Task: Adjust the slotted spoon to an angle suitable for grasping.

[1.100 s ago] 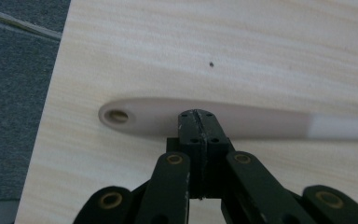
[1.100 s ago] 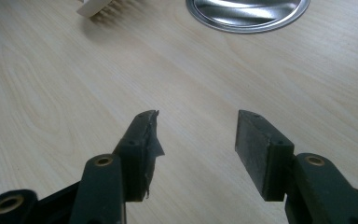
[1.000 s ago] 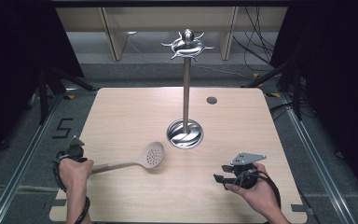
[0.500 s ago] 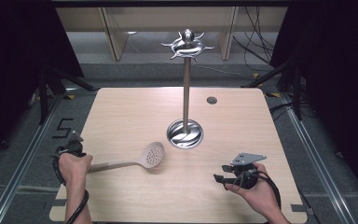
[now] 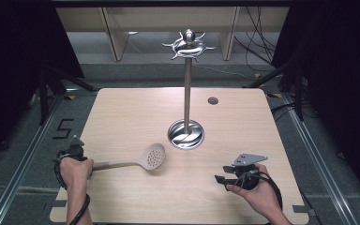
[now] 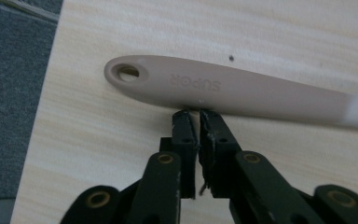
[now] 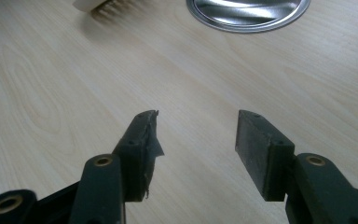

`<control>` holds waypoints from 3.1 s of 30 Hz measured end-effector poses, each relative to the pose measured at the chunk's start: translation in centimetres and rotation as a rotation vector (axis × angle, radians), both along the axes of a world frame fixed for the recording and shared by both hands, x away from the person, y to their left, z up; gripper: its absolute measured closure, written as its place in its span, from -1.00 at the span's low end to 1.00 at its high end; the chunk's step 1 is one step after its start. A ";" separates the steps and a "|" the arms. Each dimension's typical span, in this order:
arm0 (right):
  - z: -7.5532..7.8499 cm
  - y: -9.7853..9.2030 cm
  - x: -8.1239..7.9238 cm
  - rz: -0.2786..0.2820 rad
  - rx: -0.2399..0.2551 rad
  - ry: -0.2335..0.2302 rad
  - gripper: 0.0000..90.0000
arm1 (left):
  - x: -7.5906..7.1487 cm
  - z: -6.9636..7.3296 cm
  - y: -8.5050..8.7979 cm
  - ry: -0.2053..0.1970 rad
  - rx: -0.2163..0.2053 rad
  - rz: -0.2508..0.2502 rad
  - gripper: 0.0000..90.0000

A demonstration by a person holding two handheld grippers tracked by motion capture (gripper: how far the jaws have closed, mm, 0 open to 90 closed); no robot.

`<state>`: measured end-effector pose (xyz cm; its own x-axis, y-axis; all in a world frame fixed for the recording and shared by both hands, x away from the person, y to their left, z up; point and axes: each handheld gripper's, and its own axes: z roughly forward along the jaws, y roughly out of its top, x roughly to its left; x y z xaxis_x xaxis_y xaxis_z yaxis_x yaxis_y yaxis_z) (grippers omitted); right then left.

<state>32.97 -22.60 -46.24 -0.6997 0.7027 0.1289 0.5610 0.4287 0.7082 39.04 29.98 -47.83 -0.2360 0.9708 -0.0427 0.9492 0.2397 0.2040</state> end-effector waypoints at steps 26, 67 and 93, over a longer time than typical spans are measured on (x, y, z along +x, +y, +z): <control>-0.5 0.1 0.1 -0.010 0.006 0.013 0.05 | 5.2 0.3 0.2 -0.142 -0.120 0.312 -0.42; -0.3 0.1 0.0 0.007 -0.019 0.037 0.04 | 5.9 -0.2 -0.9 -0.079 0.020 -0.063 0.49; -0.3 0.1 0.0 0.013 -0.011 0.011 0.04 | -2.3 9.5 -3.9 -0.811 -0.183 -0.265 0.49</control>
